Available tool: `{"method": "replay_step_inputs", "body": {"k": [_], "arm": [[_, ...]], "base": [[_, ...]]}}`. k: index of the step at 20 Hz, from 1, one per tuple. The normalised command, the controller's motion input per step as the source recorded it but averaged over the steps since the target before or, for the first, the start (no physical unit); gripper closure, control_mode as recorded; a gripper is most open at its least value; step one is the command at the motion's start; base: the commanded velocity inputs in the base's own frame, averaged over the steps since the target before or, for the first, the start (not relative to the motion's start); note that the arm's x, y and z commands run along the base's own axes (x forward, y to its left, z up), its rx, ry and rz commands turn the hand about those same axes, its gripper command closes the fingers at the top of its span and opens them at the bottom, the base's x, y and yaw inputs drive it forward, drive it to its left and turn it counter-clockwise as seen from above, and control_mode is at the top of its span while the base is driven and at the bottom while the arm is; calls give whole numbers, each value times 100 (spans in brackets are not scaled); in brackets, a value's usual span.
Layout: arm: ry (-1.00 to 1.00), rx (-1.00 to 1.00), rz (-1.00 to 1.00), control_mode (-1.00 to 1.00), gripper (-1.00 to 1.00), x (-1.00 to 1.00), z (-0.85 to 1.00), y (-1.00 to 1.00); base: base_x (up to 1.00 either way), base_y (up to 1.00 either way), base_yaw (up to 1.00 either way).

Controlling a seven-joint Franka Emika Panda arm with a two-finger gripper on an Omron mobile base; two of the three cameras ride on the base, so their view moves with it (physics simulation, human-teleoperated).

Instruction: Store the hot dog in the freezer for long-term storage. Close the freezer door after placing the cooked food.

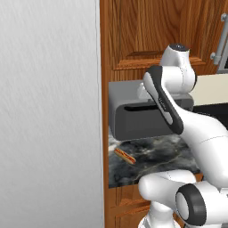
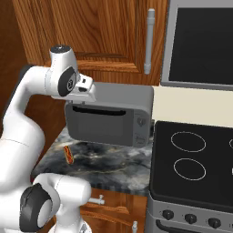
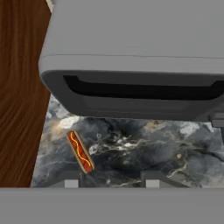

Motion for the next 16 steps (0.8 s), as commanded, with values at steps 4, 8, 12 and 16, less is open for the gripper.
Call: {"method": "replay_step_inputs", "body": {"k": [4,8,12,16], "arm": [[0,0,0,-100,-100,-29,0,0],[11,0,1,-100,-100,-9,-19,17],[0,-6,1,-100,-100,-27,-29,38],[0,-12,6,-100,-100,-20,-55,32]], "base": [[0,0,0],[0,0,0],[0,0,0],[0,0,0]]}}
